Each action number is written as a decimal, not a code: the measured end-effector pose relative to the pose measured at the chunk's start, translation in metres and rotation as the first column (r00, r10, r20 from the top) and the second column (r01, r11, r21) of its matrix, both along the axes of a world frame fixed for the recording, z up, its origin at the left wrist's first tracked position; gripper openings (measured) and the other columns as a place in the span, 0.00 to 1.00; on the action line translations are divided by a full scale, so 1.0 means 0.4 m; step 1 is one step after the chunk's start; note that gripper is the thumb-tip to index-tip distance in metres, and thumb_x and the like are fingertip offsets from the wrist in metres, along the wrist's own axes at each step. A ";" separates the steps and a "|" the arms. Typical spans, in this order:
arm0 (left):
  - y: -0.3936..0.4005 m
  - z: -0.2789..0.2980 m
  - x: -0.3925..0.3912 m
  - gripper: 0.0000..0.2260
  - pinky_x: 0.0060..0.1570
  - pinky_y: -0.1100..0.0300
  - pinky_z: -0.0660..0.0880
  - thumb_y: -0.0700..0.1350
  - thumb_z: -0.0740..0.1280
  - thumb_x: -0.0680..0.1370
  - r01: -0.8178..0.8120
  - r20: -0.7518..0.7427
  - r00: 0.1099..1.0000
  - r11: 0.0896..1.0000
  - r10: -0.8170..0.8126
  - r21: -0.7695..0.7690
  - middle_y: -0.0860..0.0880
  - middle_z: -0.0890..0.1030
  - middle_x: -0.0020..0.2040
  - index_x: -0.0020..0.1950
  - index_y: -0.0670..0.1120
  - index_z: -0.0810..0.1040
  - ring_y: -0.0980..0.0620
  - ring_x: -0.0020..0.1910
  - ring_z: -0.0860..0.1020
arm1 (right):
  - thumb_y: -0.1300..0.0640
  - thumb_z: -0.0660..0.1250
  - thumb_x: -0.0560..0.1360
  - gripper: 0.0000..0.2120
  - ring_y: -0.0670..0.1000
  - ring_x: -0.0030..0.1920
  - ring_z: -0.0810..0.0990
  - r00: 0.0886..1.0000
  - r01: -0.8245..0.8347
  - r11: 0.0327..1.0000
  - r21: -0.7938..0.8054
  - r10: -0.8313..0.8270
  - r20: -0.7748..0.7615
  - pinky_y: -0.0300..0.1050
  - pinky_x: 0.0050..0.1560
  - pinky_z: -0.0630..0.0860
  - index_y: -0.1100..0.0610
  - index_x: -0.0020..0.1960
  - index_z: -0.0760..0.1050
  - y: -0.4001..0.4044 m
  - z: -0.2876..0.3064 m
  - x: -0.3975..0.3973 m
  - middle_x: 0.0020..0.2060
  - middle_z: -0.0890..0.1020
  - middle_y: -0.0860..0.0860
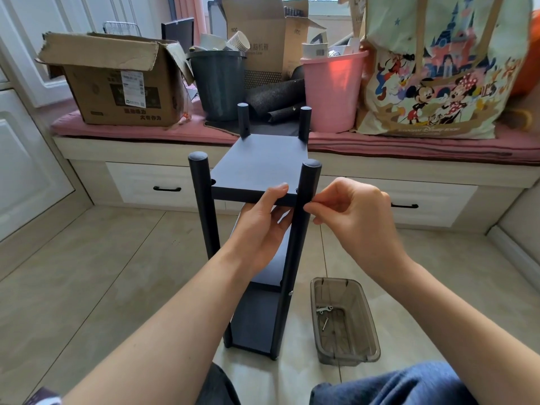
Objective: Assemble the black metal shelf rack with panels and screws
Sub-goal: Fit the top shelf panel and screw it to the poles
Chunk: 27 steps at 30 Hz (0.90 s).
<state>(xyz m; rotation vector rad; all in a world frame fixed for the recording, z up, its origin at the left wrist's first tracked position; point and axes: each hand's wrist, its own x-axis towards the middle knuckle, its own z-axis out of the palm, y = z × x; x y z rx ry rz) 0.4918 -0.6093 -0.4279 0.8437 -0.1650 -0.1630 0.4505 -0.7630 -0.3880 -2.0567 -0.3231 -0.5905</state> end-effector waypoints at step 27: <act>-0.003 0.012 -0.006 0.02 0.50 0.58 0.81 0.39 0.67 0.79 -0.002 -0.017 1.000 1.000 0.001 -0.027 0.44 0.83 0.43 0.48 0.40 0.77 0.49 0.45 0.84 | 0.67 0.72 0.73 0.02 0.51 0.35 0.86 0.974 -0.053 0.968 0.246 0.105 -0.202 0.47 0.46 0.84 0.63 0.45 0.82 -0.018 0.007 -0.008 0.35 0.86 0.53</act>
